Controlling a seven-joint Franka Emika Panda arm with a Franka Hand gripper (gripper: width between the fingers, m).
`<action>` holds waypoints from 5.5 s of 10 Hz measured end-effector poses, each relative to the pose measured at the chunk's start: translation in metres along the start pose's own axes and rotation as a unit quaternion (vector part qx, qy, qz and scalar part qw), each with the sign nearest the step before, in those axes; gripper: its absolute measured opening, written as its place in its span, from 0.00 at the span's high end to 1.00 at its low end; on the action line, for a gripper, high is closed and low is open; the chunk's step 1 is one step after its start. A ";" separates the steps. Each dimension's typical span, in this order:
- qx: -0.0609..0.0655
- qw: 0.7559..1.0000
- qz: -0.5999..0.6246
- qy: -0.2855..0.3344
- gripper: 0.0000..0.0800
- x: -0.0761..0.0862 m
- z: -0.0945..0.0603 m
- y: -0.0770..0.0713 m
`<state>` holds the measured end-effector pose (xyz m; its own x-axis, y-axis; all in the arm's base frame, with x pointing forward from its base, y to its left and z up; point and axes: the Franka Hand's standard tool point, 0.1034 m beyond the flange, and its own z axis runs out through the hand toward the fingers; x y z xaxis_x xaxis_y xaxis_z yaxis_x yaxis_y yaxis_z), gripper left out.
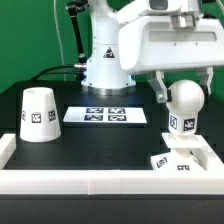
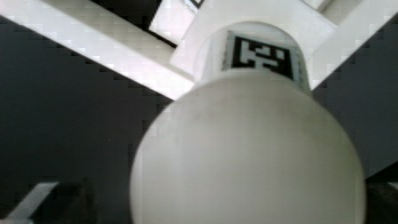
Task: Assemble lamp
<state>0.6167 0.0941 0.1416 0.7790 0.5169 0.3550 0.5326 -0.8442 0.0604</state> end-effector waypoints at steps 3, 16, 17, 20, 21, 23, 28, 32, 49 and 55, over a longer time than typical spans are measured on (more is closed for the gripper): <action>0.001 1.000 0.000 -0.001 0.13 0.004 -0.011 0.000; 0.072 0.980 -0.007 -0.187 0.13 -0.005 0.004 -0.009; 0.073 0.980 -0.006 -0.187 0.13 -0.005 0.004 -0.009; 0.074 0.979 -0.005 -0.188 0.13 -0.002 0.009 -0.007; 0.073 0.980 -0.001 -0.186 0.13 0.002 0.011 -0.009; 0.074 0.980 -0.003 -0.187 0.13 0.002 0.013 -0.010; 0.072 0.980 0.007 -0.187 0.28 0.002 0.013 -0.009; 0.046 0.971 0.139 -0.191 0.28 0.002 0.012 -0.009; -0.049 0.661 0.729 -0.173 0.28 -0.003 0.009 -0.016; -0.030 0.733 0.657 -0.173 0.13 -0.002 0.012 -0.019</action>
Offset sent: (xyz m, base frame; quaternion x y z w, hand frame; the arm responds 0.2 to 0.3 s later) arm 0.0000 0.0000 0.0000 0.0000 0.0000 0.0000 1.0000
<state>0.6088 0.1109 0.1289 0.6493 -0.7521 -0.1134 -0.7604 -0.6449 -0.0771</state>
